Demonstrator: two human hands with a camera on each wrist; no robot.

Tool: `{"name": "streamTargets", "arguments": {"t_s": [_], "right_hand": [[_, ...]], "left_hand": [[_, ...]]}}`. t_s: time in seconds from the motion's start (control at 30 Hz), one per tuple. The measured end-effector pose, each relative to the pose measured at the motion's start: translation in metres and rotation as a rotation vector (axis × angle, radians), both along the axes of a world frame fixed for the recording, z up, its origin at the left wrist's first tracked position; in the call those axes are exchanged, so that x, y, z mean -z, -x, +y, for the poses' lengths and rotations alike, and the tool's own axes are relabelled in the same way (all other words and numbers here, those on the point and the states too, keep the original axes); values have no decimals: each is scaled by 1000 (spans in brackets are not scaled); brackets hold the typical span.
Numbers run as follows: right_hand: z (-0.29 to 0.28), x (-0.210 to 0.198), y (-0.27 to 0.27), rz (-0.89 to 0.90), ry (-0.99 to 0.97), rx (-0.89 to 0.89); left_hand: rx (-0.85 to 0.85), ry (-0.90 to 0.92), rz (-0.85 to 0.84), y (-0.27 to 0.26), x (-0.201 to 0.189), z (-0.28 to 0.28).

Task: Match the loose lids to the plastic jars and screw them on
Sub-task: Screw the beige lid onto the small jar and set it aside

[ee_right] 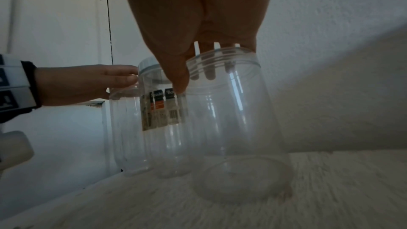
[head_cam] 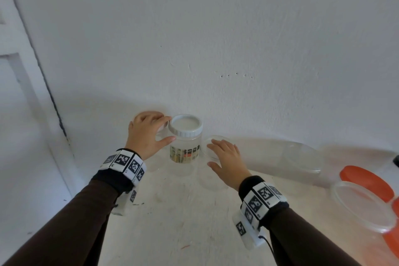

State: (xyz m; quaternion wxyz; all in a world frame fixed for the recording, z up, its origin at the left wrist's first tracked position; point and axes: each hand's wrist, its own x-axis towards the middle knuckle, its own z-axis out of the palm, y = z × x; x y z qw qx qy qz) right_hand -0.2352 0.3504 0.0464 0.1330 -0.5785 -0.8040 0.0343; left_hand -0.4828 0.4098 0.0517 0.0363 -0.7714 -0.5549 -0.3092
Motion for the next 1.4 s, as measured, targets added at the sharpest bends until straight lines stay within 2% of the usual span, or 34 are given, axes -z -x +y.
{"name": "streamTargets", "arguments": {"t_s": [0.2, 0.33, 0.4, 0.5, 0.63, 0.73, 0.93, 1.23, 1.4], "right_hand": [[3, 4, -2, 14, -5, -2], [0, -2, -16, 226, -20, -8], [-3, -7, -36, 276, -93, 73], [-8, -10, -79, 154, -160, 257], [-14, -11, -131, -18, -44, 591], [-21, -7, -146, -16, 68, 720], [-31, 2, -138, 53, -28, 606], [-45, 12, -98, 125, -72, 285], [-45, 13, -86, 144, -70, 236]], "left_hand": [[-2, -10, 26, 1, 2, 2], [12, -42, 36, 3, 5, 3], [17, -49, 39, 4, 5, 3], [17, -51, 48, 2, 5, 2], [13, -61, 45, 2, 5, 1], [16, -60, 61, 2, 5, 1], [15, -58, 68, 4, 4, -1], [3, -67, 71, 2, 1, -6], [-1, -19, 76, 3, -4, -7]]}}
